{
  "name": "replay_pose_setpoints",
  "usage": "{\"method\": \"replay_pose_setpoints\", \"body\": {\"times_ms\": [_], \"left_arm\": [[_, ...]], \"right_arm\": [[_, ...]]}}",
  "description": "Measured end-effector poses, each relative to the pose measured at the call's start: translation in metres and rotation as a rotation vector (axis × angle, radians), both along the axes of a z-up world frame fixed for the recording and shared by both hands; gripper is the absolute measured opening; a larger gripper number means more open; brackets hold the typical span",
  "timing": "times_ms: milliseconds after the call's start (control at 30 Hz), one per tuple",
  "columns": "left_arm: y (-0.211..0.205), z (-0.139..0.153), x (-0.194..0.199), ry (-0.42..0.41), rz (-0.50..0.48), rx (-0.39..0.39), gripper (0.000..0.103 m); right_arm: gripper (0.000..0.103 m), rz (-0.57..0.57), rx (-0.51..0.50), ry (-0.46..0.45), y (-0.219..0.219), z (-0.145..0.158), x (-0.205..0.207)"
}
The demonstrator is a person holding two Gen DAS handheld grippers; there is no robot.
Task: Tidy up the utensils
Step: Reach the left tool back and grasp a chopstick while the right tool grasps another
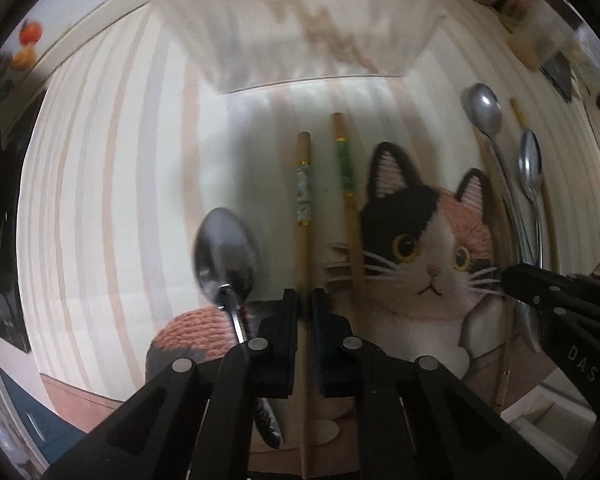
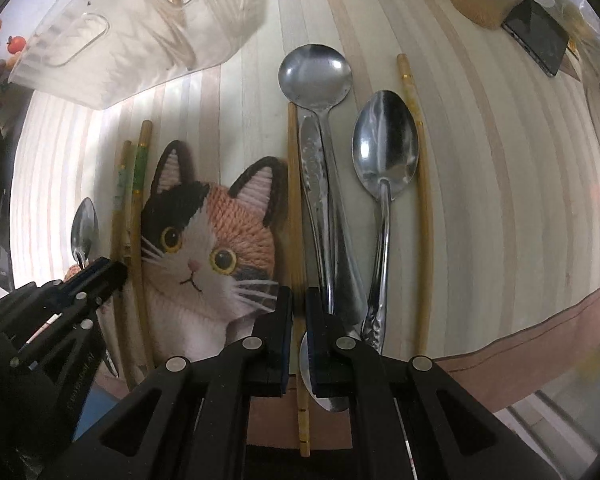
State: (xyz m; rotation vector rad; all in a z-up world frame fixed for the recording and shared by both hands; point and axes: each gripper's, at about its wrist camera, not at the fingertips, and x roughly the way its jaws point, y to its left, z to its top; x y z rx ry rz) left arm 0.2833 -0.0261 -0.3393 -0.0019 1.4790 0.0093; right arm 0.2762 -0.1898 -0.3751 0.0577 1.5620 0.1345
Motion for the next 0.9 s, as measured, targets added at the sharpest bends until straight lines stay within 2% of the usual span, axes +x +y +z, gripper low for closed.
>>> {"method": "replay_pose_setpoints", "body": {"times_ms": [133, 200, 333, 433, 533, 633, 700, 800, 900], "left_arm": [[0.034, -0.002, 0.002, 0.015, 0.093, -0.077, 0.005], [0.051, -0.004, 0.005, 0.027, 0.145, -0.14, 0.005], [0.066, -0.005, 0.003, 0.033, 0.171, -0.174, 0.005], [0.067, -0.006, 0.003, 0.034, 0.147, -0.154, 0.008], [0.05, -0.005, -0.007, 0.034, 0.109, -0.126, 0.014], [0.033, -0.001, -0.005, 0.033, 0.079, -0.083, 0.015], [0.02, -0.003, -0.01, 0.027, 0.068, -0.054, 0.015], [0.008, -0.003, -0.009, 0.021, 0.068, -0.029, 0.005], [0.007, 0.001, -0.01, 0.008, 0.095, -0.018, 0.004]], "right_arm": [[0.007, -0.016, 0.049, 0.003, -0.005, 0.0, -0.002], [0.007, -0.015, 0.082, 0.019, -0.009, 0.0, -0.003], [0.007, 0.005, 0.095, 0.034, -0.011, 0.001, 0.001], [0.007, 0.026, 0.079, 0.036, -0.006, 0.001, 0.005], [0.008, 0.04, 0.051, 0.041, 0.0, 0.001, 0.006], [0.008, 0.068, 0.008, 0.035, 0.021, -0.001, 0.004], [0.008, 0.083, -0.021, 0.024, 0.025, -0.001, 0.005], [0.007, 0.104, -0.065, 0.0, 0.036, -0.003, 0.007], [0.007, 0.09, -0.055, -0.014, 0.037, 0.0, 0.008]]}}
